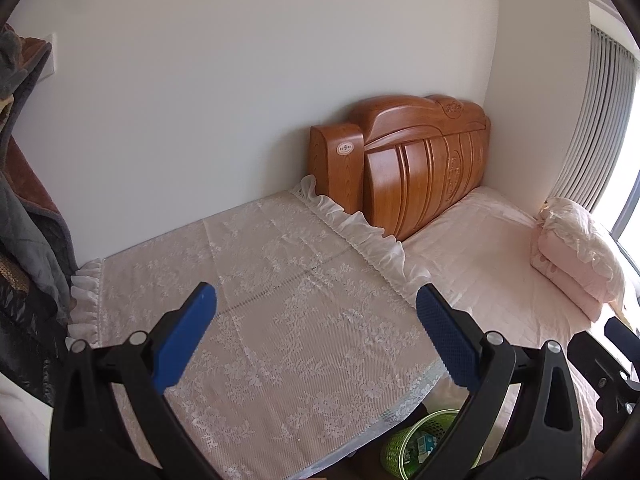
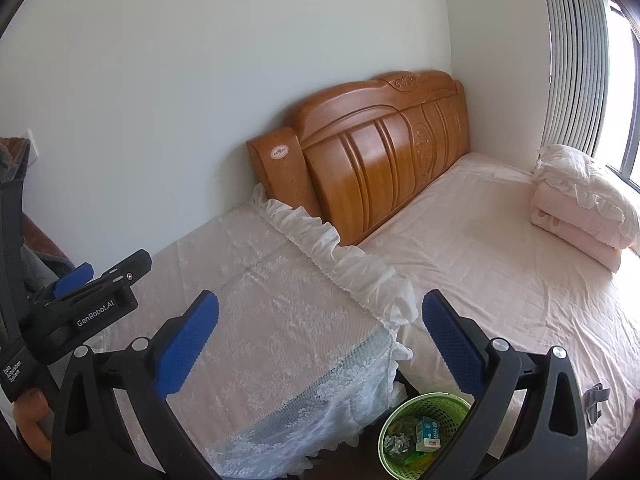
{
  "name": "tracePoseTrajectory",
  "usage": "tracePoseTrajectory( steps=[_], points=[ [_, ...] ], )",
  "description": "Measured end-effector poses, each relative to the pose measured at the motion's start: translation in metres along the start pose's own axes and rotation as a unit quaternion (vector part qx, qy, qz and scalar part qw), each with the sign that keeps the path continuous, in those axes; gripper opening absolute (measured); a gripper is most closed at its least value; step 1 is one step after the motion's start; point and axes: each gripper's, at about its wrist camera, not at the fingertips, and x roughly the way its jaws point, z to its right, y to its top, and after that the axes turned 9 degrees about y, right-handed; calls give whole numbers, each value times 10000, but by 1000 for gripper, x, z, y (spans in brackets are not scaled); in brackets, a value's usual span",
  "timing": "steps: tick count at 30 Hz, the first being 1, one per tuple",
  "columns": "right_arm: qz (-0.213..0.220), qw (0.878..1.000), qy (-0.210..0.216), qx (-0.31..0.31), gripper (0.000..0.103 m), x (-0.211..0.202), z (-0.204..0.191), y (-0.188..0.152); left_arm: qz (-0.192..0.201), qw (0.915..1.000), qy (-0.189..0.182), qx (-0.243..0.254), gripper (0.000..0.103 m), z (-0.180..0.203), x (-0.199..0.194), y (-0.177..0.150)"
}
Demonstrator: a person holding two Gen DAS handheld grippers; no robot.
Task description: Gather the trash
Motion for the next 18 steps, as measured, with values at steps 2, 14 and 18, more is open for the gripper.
tracePoseTrajectory(
  steps=[2, 14, 18],
  points=[
    [-11, 10000, 7, -1, 101, 1, 0, 0, -14, 10000, 5, 11, 96, 1, 1, -1],
    [-49, 10000, 2, -39, 101, 4, 0, -1, -47, 10000, 17, 57, 96, 5, 1, -2],
    [-33, 10000, 8, -38, 101, 4, 0, -1, -47, 10000, 31, 65, 96, 6, 1, -3]
  ],
)
